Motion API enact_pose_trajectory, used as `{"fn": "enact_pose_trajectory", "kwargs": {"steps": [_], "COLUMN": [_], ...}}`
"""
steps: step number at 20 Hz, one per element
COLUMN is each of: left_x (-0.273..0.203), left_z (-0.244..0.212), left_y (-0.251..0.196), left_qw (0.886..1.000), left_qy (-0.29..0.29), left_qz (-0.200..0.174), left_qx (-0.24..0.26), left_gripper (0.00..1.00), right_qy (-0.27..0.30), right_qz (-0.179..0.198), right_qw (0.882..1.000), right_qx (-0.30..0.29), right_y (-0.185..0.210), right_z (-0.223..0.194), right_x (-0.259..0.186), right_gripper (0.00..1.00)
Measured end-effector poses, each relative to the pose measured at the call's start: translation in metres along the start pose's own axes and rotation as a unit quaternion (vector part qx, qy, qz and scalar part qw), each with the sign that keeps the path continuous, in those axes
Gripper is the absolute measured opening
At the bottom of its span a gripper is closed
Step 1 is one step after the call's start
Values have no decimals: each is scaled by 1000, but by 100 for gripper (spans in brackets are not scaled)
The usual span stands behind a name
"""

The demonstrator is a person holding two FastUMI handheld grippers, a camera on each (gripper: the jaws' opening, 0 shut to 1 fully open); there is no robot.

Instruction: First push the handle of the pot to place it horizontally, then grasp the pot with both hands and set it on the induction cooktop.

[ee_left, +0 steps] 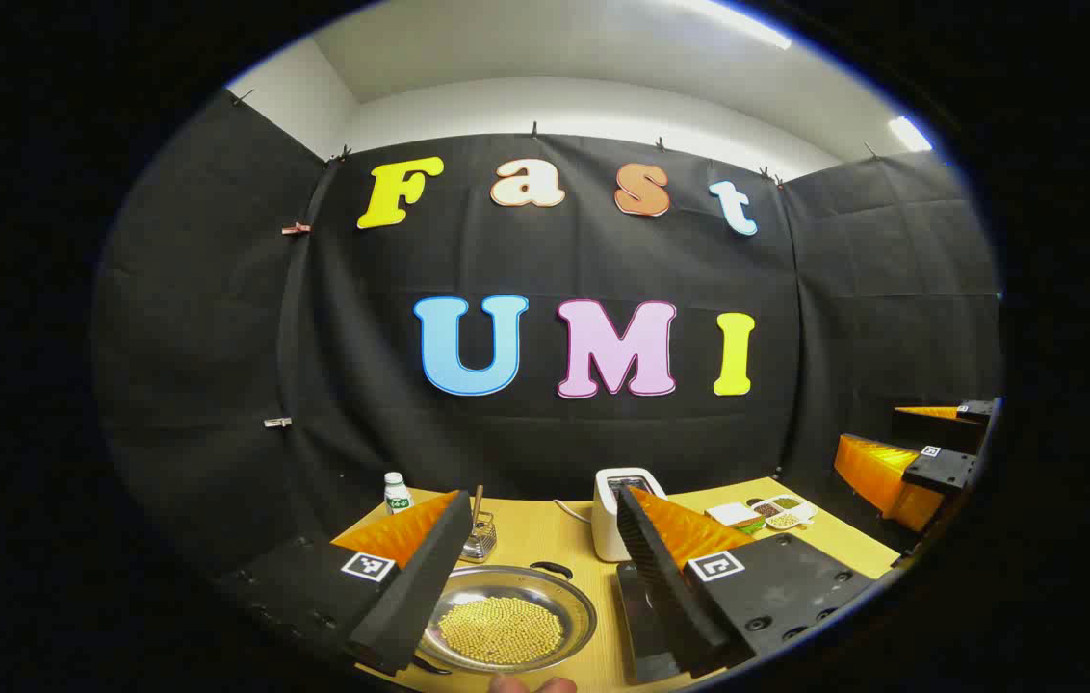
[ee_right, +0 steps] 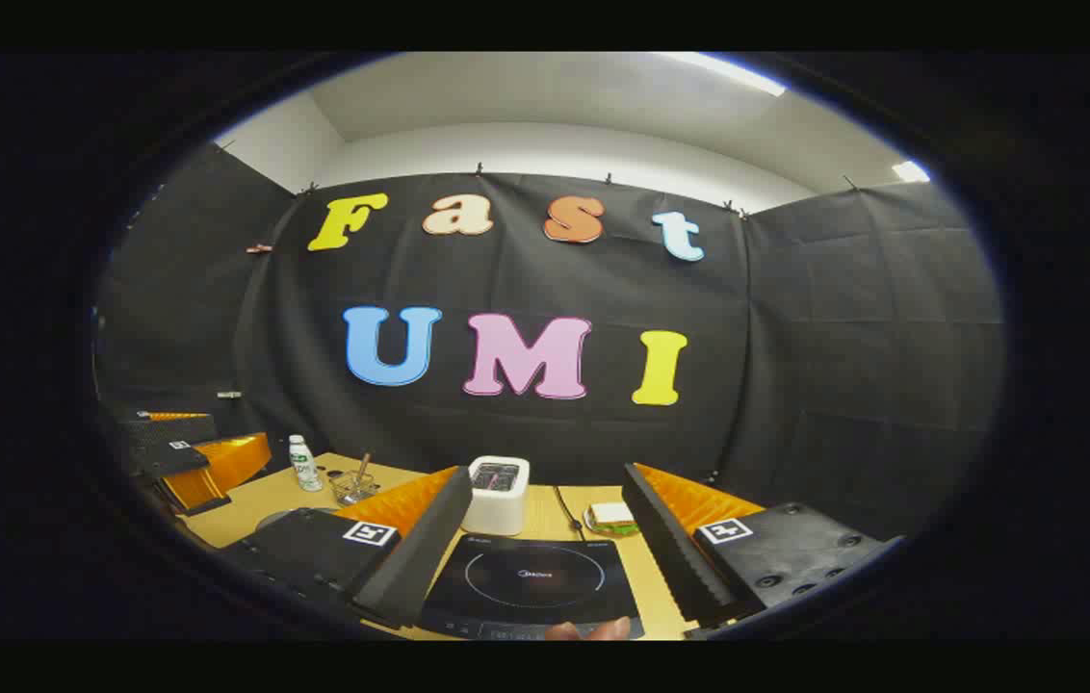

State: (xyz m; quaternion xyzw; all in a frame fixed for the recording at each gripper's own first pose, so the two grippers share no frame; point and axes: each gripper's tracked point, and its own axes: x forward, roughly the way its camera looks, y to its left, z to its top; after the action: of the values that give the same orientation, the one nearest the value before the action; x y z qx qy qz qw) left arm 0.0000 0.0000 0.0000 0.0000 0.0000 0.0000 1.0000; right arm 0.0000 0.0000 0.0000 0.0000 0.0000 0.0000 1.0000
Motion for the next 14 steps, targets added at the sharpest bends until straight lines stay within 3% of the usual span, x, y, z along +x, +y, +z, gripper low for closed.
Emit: {"fn": "enact_pose_trajectory", "kwargs": {"steps": [14], "left_x": [1], "left_z": [1], "left_y": [-4], "left_qw": [1000], "left_qy": [-4], "left_qz": [-5], "left_qx": [8], "left_gripper": [95], "right_qy": [-1], "right_qz": [-2], "right_qw": [1000], "right_qx": [-3], "right_y": [0], "right_z": [-1], "right_x": [0], "right_gripper": [99]}}
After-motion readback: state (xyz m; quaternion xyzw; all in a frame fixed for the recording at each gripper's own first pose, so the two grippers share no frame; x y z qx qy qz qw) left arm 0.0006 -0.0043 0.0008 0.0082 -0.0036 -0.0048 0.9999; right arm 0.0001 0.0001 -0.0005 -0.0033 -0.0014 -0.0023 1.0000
